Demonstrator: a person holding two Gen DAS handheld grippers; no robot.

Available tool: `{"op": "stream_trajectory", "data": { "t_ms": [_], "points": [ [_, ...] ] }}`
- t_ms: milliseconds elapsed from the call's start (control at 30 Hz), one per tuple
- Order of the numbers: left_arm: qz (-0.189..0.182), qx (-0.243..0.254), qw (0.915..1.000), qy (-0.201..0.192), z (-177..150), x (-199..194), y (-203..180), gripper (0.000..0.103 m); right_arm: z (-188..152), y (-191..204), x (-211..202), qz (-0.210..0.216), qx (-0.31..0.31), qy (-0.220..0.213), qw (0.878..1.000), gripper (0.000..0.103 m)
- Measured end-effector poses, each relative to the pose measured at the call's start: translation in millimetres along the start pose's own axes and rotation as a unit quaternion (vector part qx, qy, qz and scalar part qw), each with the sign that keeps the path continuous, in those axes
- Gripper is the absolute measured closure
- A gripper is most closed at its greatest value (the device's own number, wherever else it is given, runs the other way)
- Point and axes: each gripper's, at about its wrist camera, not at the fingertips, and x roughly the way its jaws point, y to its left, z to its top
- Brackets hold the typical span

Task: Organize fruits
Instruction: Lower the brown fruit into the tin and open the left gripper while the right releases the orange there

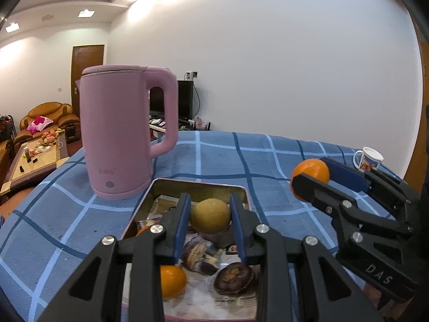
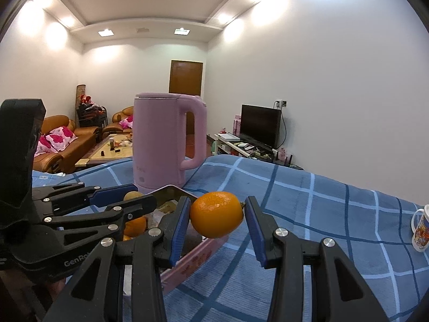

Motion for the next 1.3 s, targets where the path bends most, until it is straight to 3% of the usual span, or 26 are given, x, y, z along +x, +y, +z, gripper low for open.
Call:
{"op": "stream_trajectory", "data": {
  "t_ms": [733,1300],
  "points": [
    [0.022,-0.013,0.9996,0.012,-6.0,-1.4,34.0,0.071,6.3,40.0,16.7,0.035,-0.021,0.005,0.999,0.059],
    [0.031,-0.016,0.9986,0.04,-12.5,8.5,50.2,0.071,0.3,55.2,39.6,0.052,-0.029,0.038,0.998,0.059]
  ]
}}
